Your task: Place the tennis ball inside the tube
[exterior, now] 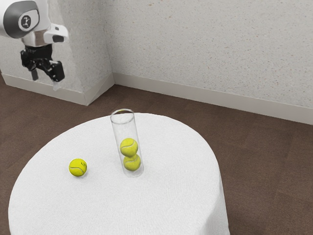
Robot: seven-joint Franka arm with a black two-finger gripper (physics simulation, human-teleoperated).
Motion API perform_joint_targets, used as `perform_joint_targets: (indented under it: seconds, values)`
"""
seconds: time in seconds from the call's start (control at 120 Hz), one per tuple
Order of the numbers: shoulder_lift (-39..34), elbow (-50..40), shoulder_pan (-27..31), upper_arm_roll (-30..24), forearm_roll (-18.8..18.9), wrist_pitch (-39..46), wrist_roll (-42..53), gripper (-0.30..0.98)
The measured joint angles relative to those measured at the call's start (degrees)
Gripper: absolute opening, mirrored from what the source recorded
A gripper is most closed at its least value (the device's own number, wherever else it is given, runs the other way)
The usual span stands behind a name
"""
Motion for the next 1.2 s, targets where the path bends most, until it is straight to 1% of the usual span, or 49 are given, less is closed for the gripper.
perform_joint_targets:
  seconds: [0.058,0.142,0.2,0.283,0.358,0.442,0.6,0.65,0.733,0.792,0.925,1.017,1.125,1.2]
  values:
    - [-0.06,-0.11,-2.83,1.13,0.02,0.41,0.19,0.69]
    - [-0.15,-0.48,-9.01,2.12,1.53,1.32,0.17,0.69]
    - [-0.56,-2.92,-14.03,5.77,2.27,2.69,0.25,0.68]
    - [-0.19,-5.68,-14.57,9.54,2.83,5.40,0.67,0.68]
    - [1.00,-8.39,-13.10,12.47,2.54,8.58,1.22,0.69]
    - [3.59,-9.91,-11.23,14.85,-1.83,11.50,2.28,0.69]
    - [8.05,-11.45,-6.09,15.52,-12.92,15.13,4.86,0.69]
    - [9.39,-11.50,-7.42,15.23,-15.59,16.01,5.66,0.69]
    - [13.22,-11.28,-12.32,14.79,-20.21,17.61,7.20,0.68]
    - [14.64,-11.38,-13.22,14.71,-22.85,18.52,8.26,0.68]
    - [16.09,-11.90,-12.92,14.69,-26.97,19.85,10.42,0.68]
    - [16.24,-15.52,-12.79,14.77,-29.44,20.36,11.62,0.69]
    - [15.60,-18.73,-12.72,15.12,-30.83,20.62,12.51,0.69]
    - [14.51,-21.21,-13.02,15.93,-30.75,20.55,12.70,0.69]
